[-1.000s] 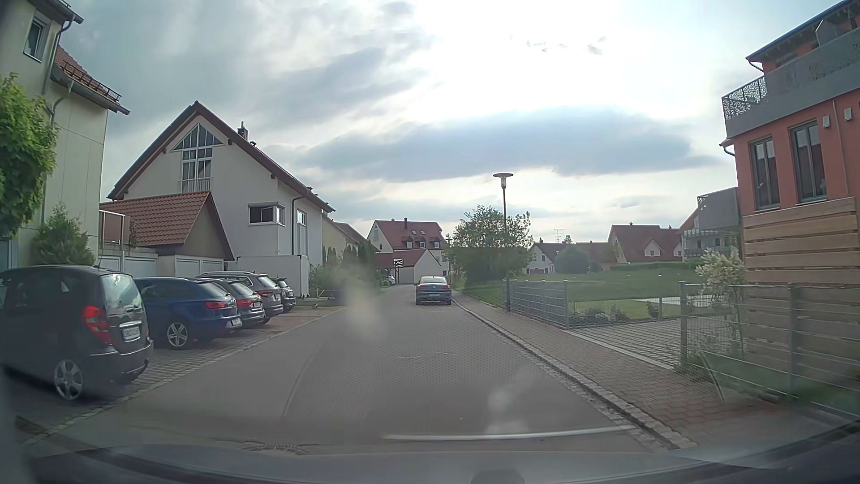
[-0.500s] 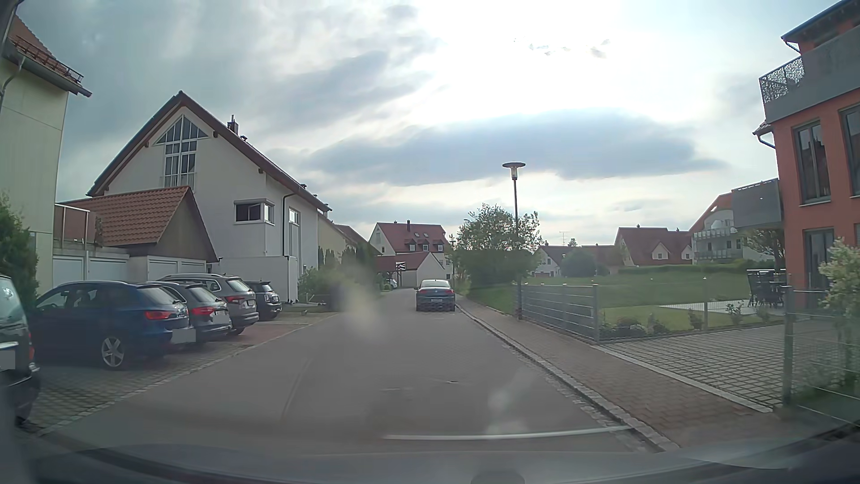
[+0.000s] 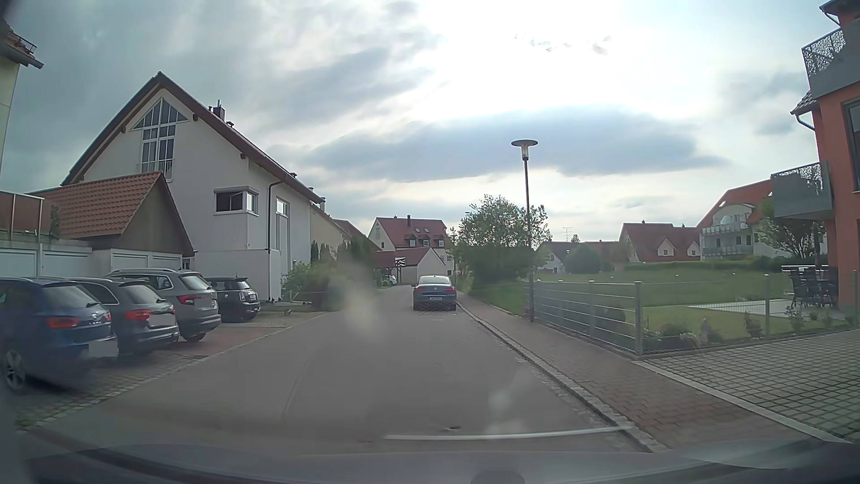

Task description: Follow the waypoints while adhering to traffic rules and regulations

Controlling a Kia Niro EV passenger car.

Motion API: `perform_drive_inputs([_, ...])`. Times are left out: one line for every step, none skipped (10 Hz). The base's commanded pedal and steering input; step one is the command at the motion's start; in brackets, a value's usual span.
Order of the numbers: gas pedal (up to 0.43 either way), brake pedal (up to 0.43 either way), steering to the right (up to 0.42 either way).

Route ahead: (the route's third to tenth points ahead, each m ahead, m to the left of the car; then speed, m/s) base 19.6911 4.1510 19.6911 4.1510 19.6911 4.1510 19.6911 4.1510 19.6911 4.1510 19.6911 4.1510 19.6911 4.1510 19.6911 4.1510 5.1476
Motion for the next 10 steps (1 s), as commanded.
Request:
perform_drive_inputs([0.11,0.0,-0.004])
perform_drive_inputs([0.11,0.0,-0.004])
perform_drive_inputs([0.098,0.0,-0.005])
perform_drive_inputs([0.098,0.0,-0.005])
perform_drive_inputs([0.087,0.0,-0.005])
perform_drive_inputs([0.087,0.0,-0.005])
perform_drive_inputs([0.087,0.0,-0.006])
perform_drive_inputs([0.087,0.0,-0.009])
perform_drive_inputs([0.087,0.0,-0.014])
perform_drive_inputs([0.079,0.0,-0.018])
